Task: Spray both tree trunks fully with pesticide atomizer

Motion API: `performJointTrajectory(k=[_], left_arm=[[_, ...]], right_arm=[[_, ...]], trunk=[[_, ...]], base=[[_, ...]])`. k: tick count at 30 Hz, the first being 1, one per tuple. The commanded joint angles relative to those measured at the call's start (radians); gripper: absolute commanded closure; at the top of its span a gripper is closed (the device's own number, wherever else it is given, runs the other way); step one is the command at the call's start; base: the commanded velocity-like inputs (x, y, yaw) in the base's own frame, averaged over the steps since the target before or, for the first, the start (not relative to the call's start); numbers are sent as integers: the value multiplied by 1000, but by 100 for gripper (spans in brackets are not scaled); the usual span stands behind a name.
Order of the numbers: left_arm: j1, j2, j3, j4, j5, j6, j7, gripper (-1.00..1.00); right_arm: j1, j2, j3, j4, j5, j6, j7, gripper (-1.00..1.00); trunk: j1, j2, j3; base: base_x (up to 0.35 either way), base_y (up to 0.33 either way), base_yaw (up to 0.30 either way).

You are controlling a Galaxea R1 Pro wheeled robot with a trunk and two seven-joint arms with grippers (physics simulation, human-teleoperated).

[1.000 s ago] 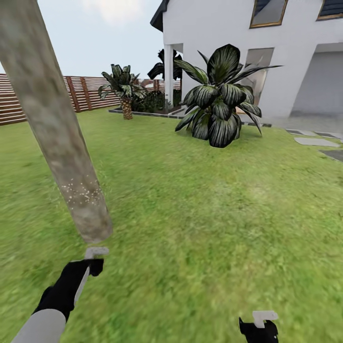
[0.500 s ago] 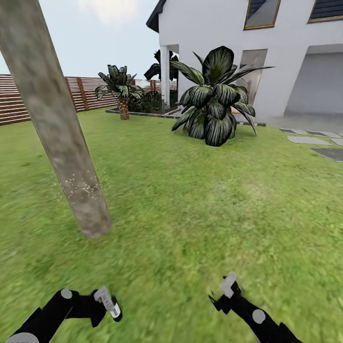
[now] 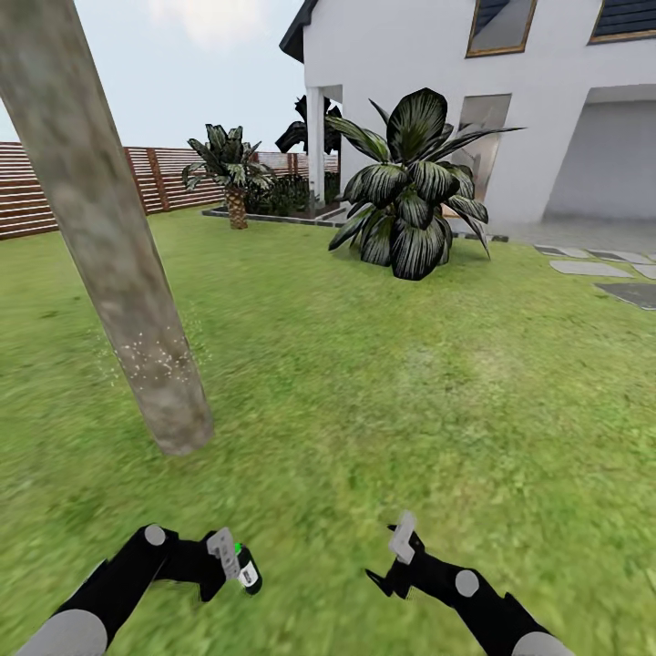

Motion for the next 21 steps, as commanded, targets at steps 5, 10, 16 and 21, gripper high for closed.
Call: performJointTrajectory(k=[5, 10, 16, 21], left_arm=[[-1, -28, -4, -5, -30, 3, -1, 100], [-10, -56, -4, -2, -58, 10, 12, 100], [-24, -164, -3, 6, -246, 15, 41, 100], [-25, -166, -3, 6, -275, 16, 43, 100]], right_arm=[[-2, 22, -1, -29, 12, -3, 27, -100], [-4, 47, 0, -57, 12, 3, 55, -100], [-10, 62, 1, -197, 12, 4, 412, -100], [-10, 78, 1, -204, 12, 4, 415, 100]], trunk=[[0, 0, -1], [0, 0, -1], [0, 0, -1], [0, 0, -1]], base=[[0, 0, 0], [0, 0, 0], [0, 0, 0], [0, 0, 0]])
